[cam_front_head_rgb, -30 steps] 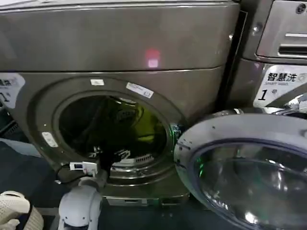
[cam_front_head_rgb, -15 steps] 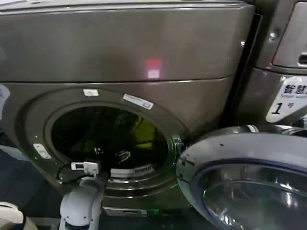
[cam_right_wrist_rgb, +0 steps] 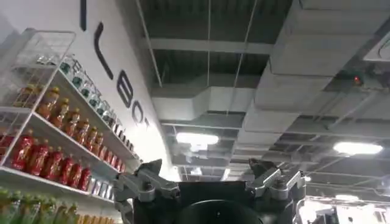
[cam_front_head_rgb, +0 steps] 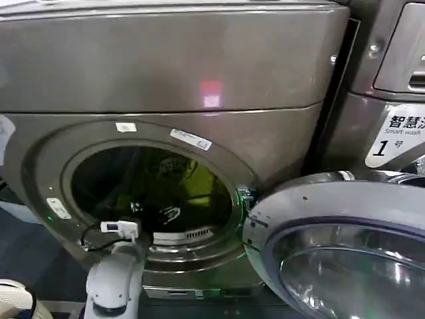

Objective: Grasp the clothes from the dryer.

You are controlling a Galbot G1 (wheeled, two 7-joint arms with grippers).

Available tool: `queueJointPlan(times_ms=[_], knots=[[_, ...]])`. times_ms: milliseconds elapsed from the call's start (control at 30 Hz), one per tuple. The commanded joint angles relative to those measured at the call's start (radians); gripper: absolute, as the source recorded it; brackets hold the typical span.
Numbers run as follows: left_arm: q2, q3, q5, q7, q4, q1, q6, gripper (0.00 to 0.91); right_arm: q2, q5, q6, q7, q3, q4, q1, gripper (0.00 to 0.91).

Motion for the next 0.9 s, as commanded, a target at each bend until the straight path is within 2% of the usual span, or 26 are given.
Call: queueJointPlan(times_ms=[33, 233, 267, 367, 433, 900], knots=[[-0.001, -0.045, 0.364, 0.402, 0.211, -0.191, -0.471, 0.907, 0.004, -0.001, 0.005, -0.001, -0.007, 0.000, 0.002, 0.907], [0.009, -0.064, 0.327, 0.677, 0.269, -0.236, -0.519, 0.907, 0.002, -0.004, 0.013, -0.004, -0.018, -0.004, 0.006, 0.907], [0.014, -0.065, 0.322, 0.701, 0.280, -0.242, -0.571, 0.907, 0.002, -0.008, 0.014, -0.004, -0.020, -0.007, 0.007, 0.907], [0.019, -0.068, 0.317, 0.702, 0.309, -0.254, -0.602, 0.907, 0.001, -0.023, 0.019, -0.003, -0.025, -0.013, 0.008, 0.907], [0.026, -0.067, 0.321, 0.703, 0.321, -0.261, -0.654, 0.907, -0.001, -0.025, 0.019, -0.004, -0.027, -0.016, 0.009, 0.907], [0.056, -0.068, 0.288, 0.701, 0.498, -0.320, -0.563, 0.907, -0.005, -0.030, 0.025, -0.004, -0.040, -0.028, 0.012, 0.907]])
